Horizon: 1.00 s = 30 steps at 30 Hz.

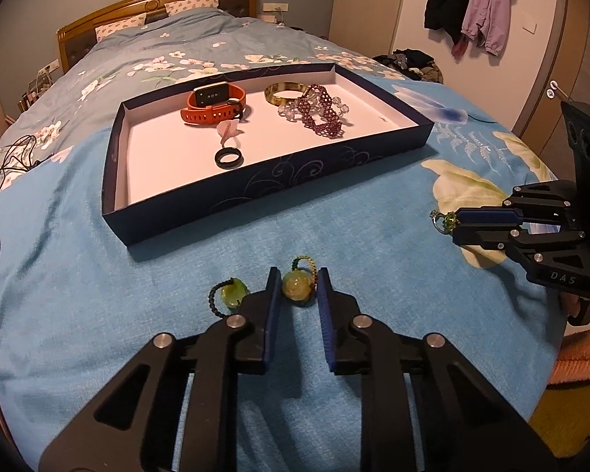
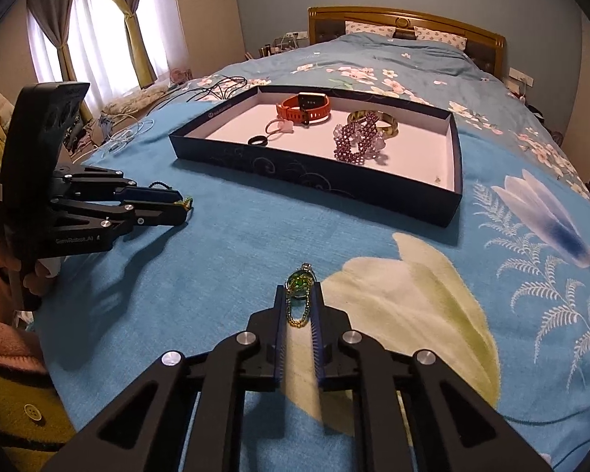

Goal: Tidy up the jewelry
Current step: 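Grasp the green gem ring with the right tool while the left tool grasps the green bead ring, then carry the green gem ring toward the box with the right tool while the left tool carries its ring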

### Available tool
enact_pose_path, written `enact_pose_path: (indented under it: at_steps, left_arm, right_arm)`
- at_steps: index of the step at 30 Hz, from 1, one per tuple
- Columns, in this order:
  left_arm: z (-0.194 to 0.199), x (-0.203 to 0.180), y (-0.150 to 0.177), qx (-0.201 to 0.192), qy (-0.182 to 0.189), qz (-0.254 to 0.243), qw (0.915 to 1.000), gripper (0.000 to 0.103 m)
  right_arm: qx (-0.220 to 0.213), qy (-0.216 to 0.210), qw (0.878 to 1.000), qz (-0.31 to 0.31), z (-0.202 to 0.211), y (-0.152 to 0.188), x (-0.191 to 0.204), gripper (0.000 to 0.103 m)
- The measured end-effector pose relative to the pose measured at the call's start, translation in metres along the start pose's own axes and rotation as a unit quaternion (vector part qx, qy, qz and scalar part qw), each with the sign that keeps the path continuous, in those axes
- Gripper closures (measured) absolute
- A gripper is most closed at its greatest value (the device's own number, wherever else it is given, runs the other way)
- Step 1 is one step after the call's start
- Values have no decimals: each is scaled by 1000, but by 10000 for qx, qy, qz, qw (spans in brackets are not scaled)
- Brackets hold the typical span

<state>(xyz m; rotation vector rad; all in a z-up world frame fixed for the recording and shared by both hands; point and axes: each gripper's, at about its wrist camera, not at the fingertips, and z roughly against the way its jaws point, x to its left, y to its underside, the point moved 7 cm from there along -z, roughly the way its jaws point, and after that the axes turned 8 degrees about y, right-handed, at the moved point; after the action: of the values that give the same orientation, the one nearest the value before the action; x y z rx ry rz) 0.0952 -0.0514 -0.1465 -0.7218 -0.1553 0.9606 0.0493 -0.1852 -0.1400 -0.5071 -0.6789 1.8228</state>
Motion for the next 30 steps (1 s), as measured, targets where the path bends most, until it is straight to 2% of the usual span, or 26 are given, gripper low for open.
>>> enact_pose_path:
  at_steps: [15,30]
  left_arm:
    - [8,-3,-2,-157,-82,-40,9998,87]
    - [33,-9,-33,-652,-125,-125,9977,87]
  right_arm:
    - [-247,-107,9995,-145,13,-11,-6,93]
    - [-612,-163,9978,-213,17,-41,-13,93]
